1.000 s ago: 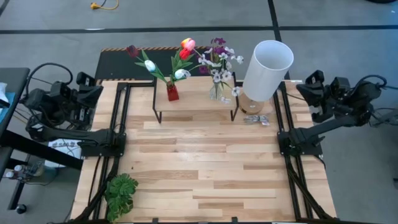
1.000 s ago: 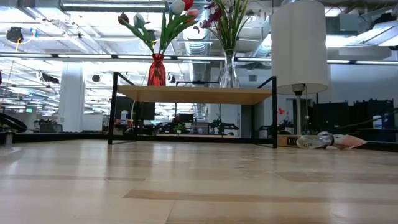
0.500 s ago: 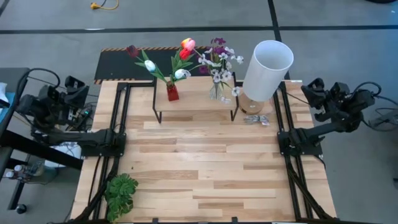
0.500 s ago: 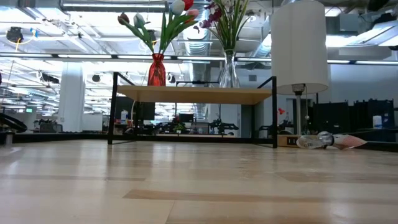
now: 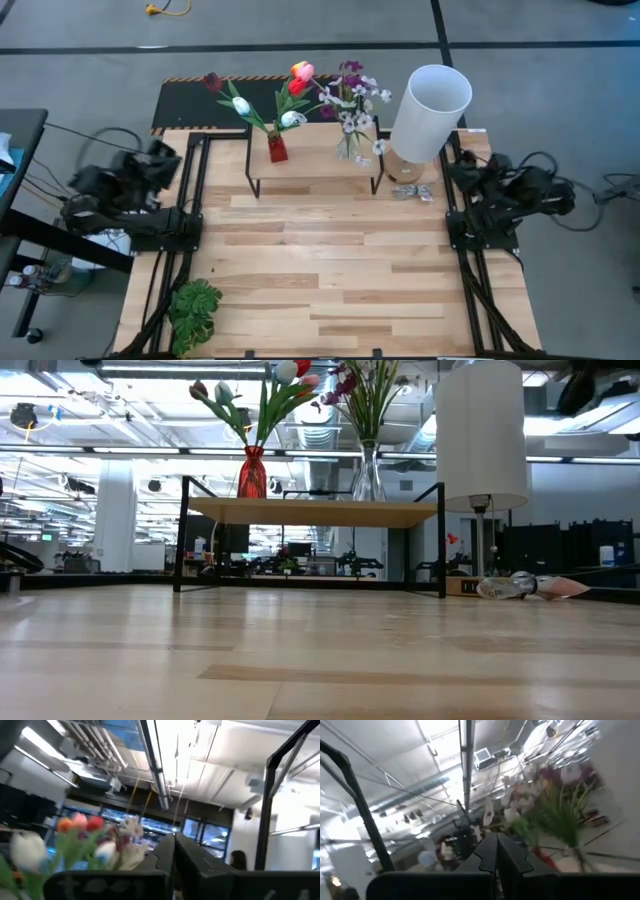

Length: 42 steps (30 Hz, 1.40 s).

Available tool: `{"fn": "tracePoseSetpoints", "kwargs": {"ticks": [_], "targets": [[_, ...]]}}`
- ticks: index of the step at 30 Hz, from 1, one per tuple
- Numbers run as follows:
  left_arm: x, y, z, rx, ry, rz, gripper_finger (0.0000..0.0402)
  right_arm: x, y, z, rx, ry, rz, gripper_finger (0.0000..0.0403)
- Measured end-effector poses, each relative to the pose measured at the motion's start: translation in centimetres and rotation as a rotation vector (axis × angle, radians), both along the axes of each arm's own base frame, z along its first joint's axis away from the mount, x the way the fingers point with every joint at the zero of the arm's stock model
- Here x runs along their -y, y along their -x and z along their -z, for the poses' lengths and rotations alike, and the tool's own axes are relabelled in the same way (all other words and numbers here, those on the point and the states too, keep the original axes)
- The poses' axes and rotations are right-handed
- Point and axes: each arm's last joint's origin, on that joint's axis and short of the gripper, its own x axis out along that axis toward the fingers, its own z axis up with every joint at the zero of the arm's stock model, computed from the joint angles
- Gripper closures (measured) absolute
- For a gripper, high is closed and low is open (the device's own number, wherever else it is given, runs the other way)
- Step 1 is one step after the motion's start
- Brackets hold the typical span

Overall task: Pick and place flowers into a vace then onto a shelf
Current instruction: Return to Home Position

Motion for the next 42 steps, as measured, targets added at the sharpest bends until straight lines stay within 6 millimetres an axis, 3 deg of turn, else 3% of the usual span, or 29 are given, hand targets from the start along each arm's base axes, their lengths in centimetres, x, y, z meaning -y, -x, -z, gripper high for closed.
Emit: {"fn": "tracePoseSetpoints", "kwargs": {"ticks": [6, 11, 18, 23, 28, 33, 42], "targets": [[0.0, -3.9, 5.5, 0.052, 0.084, 0.075, 0.0401, -0.6, -2.3, 4.3, 0.045, -0.088, -0.048, 0.0403], [0.1, -5.2, 8.7, 0.065, 0.153, 0.122, 0.0401, -0.8, -3.2, 6.8, 0.046, -0.146, -0.071, 0.0403], [0.0, -6.3, 11.7, 0.003, 0.242, 0.158, 0.0401, -1.0, -3.8, 8.7, 0.016, -0.196, -0.092, 0.0403], [0.0, -6.8, 12.7, -0.101, 0.274, 0.132, 0.0401, -1.1, -4.2, 9.8, -0.080, -0.210, -0.095, 0.0403], [0.0, -7.4, 14.3, -0.267, 0.298, 0.118, 0.0401, -1.2, -4.4, 10.6, -0.132, -0.348, -0.152, 0.0403], [0.0, -7.7, 16.2, -0.475, 0.286, 0.083, 0.0401, -1.2, -4.6, 11.4, -0.211, -0.334, -0.135, 0.0403], [0.1, -7.9, 16.4, -0.518, 0.275, 0.104, 0.0401, -1.2, -4.6, 12.2, -0.292, -0.318, -0.112, 0.0403]]}}
